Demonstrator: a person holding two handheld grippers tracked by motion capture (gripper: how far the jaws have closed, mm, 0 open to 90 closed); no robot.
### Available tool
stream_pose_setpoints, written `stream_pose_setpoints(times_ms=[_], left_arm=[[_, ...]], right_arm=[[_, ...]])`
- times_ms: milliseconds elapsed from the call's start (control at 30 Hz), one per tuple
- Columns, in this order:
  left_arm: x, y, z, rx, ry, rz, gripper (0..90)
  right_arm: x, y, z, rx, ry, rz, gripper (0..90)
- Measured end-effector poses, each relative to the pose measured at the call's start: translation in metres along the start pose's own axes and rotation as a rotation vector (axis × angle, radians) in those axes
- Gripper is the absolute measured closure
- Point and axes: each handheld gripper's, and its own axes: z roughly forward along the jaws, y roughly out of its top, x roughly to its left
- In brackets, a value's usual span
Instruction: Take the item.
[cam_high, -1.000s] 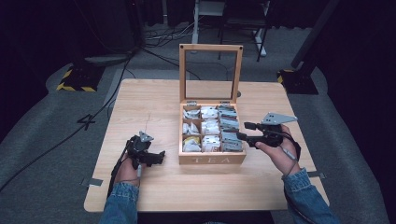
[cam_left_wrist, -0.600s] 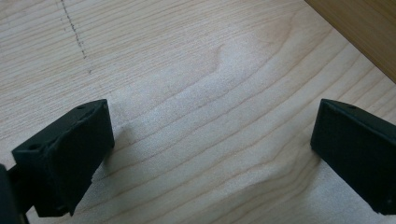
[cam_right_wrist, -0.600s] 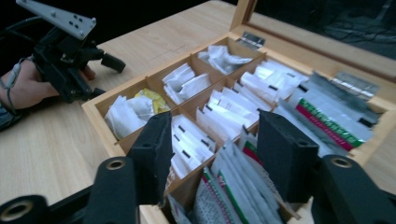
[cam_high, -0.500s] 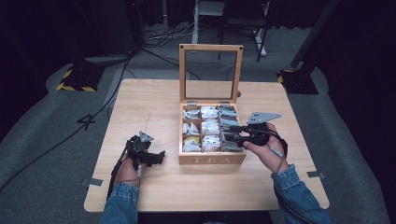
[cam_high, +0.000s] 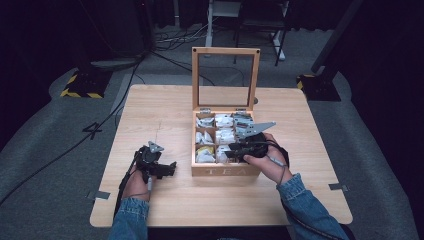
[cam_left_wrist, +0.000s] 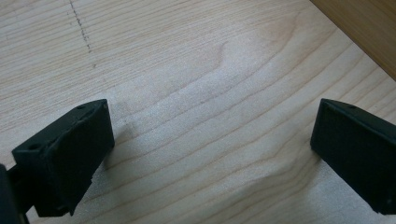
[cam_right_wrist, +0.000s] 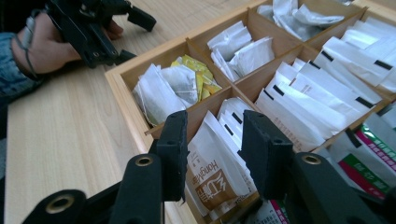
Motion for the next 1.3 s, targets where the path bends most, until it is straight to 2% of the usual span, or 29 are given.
stream_pose_setpoints(times_ms=[167,233,367,600,767,867,1100,1300], left_arm=[[0.000,0.000,0.000,0.000,0.000,0.000,0.0],[0.000,0.000,0.000,0.000,0.000,0.001,0.0],[0.000,0.000,0.000,0.000,0.000,0.000,0.0],[0.000,0.000,0.000,0.000,0.000,0.000,0.0],[0.000,0.000,0.000,0.000,0.000,0.000,0.0],[0.000,0.000,0.000,0.000,0.000,0.001,0.0],[0.000,0.000,0.000,0.000,0.000,0.000,0.0],[0.000,0.000,0.000,0.000,0.000,0.000,0.0]], right_arm=[[0.001,-0.002,0.010,0.044,-0.016,-0.028,65.2],[0.002,-0.004,0.014,0.067,-0.018,-0.037,69.2],[0.003,-0.004,0.017,0.093,-0.002,-0.036,74.8],[0.003,-0.007,0.024,0.127,0.016,-0.042,77.2],[0.003,-0.009,0.024,0.125,0.023,-0.049,88.4],[0.003,-0.008,0.022,0.109,0.030,-0.064,90.0],[0.005,-0.002,0.007,0.011,0.015,-0.069,90.0],[0.007,0.002,-0.005,-0.052,0.001,-0.072,90.0]])
